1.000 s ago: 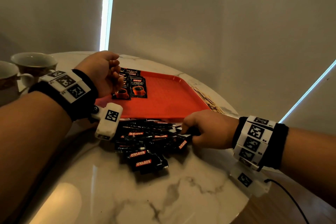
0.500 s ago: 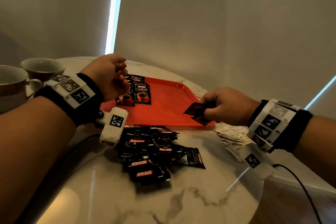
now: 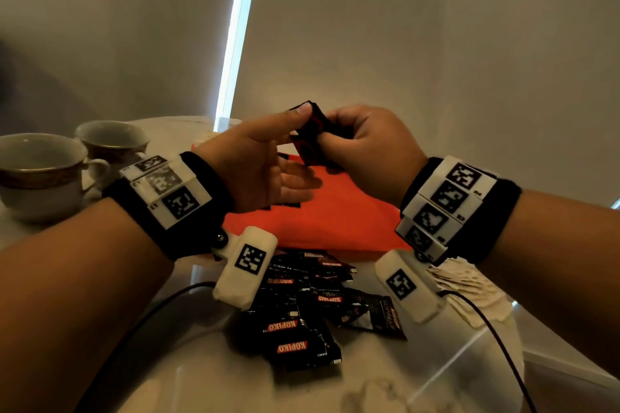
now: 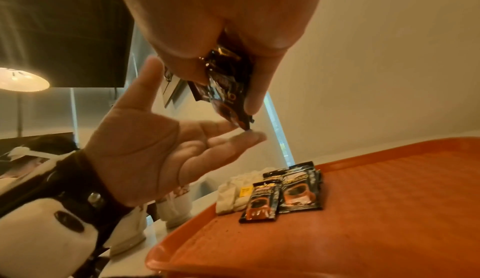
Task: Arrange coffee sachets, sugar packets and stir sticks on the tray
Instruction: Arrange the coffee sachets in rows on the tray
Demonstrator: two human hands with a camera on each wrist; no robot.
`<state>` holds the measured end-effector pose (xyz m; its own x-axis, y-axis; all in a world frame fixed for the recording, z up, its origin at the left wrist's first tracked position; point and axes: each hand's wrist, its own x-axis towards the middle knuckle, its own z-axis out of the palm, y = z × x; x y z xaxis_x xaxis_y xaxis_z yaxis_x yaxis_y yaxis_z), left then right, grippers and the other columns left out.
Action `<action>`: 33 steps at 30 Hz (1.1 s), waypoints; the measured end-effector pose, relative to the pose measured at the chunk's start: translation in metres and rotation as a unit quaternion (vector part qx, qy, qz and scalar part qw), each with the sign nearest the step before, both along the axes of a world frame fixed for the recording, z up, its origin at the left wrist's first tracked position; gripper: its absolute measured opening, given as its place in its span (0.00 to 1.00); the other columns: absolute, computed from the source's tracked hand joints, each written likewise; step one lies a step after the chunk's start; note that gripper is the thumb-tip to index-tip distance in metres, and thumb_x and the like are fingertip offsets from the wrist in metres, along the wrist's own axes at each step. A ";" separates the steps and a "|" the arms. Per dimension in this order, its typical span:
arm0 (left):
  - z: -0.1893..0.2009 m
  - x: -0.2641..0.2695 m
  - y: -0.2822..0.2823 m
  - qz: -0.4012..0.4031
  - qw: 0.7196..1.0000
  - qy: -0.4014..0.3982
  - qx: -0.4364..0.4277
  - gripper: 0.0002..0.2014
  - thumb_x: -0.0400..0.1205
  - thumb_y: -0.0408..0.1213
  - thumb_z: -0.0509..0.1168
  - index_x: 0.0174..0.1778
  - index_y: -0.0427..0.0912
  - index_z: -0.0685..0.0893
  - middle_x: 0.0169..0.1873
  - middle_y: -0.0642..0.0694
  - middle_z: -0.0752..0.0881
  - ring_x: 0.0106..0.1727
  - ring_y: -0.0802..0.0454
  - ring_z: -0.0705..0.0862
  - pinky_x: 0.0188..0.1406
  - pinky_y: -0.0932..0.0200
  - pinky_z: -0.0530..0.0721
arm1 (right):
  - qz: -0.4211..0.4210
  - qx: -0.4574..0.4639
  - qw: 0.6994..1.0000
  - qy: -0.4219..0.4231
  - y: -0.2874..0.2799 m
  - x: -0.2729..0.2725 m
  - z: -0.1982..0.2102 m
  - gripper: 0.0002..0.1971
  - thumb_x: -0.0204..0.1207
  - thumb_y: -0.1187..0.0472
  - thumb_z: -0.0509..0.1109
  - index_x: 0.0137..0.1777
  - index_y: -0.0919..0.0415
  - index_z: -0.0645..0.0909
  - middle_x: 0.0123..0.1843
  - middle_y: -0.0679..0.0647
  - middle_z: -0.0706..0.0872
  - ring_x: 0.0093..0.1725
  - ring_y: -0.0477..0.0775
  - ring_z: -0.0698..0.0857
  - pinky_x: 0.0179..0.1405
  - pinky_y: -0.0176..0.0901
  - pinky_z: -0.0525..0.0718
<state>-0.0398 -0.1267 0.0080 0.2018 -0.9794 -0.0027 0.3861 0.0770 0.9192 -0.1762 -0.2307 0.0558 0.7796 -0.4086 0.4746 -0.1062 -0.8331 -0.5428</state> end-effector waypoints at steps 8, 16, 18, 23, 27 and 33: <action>0.003 -0.002 -0.001 0.054 0.995 0.057 -0.065 0.29 0.88 0.60 0.51 0.61 0.38 0.84 0.49 0.39 0.88 0.53 0.41 0.87 0.59 0.43 0.83 | 0.068 0.033 0.997 -0.001 0.017 0.023 -0.026 0.31 0.74 0.60 0.74 0.79 0.55 0.76 0.66 0.50 0.88 0.65 0.46 0.87 0.67 0.56 0.85; -0.001 0.003 -0.002 0.068 0.995 0.072 -0.022 0.26 0.91 0.53 0.50 0.65 0.35 0.82 0.49 0.37 0.89 0.45 0.44 0.91 0.37 0.54 0.89 | 0.123 0.046 0.989 0.068 0.014 0.011 -0.029 0.40 0.76 0.64 0.77 0.86 0.58 0.61 0.81 0.53 0.76 0.75 0.42 0.78 0.75 0.45 0.79; -0.001 0.003 -0.004 0.094 0.992 0.079 0.003 0.26 0.91 0.55 0.52 0.76 0.39 0.75 0.54 0.38 0.86 0.49 0.43 0.89 0.33 0.51 0.89 | 0.119 0.034 0.989 0.084 0.012 0.003 -0.025 0.39 0.75 0.63 0.78 0.83 0.57 0.65 0.80 0.51 0.76 0.75 0.39 0.76 0.74 0.34 0.77; 0.000 0.015 -0.006 0.188 0.977 0.101 0.005 0.21 0.91 0.55 0.53 0.73 0.43 0.69 0.54 0.39 0.80 0.51 0.43 0.87 0.24 0.48 0.90 | 0.102 0.064 0.971 0.206 -0.004 -0.028 -0.012 0.17 0.70 0.56 0.79 0.59 0.50 0.83 0.55 0.51 0.88 0.55 0.47 0.88 0.52 0.40 0.87; -0.001 0.025 -0.005 0.180 0.977 0.114 -0.001 0.16 0.89 0.48 0.61 0.64 0.39 0.76 0.57 0.38 0.79 0.54 0.41 0.86 0.32 0.49 0.91 | 0.071 -0.041 0.903 0.421 -0.011 -0.057 -0.017 0.31 0.64 0.41 0.84 0.68 0.37 0.79 0.63 0.34 0.81 0.62 0.35 0.80 0.63 0.42 0.84; -0.005 0.020 -0.008 0.210 0.970 0.125 -0.009 0.12 0.87 0.41 0.63 0.59 0.37 0.77 0.55 0.36 0.79 0.57 0.40 0.86 0.33 0.49 0.91 | 0.093 -0.114 0.883 0.446 0.006 -0.066 -0.046 0.43 0.57 0.42 0.89 0.72 0.42 0.73 0.64 0.36 0.75 0.61 0.37 0.77 0.62 0.35 0.81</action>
<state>-0.0199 -0.1351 0.0034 0.5781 -0.8113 -0.0869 0.5278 0.2906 0.7981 -0.2425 -0.2251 0.0100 0.9285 -0.2068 -0.3085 -0.2561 -0.9580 -0.1288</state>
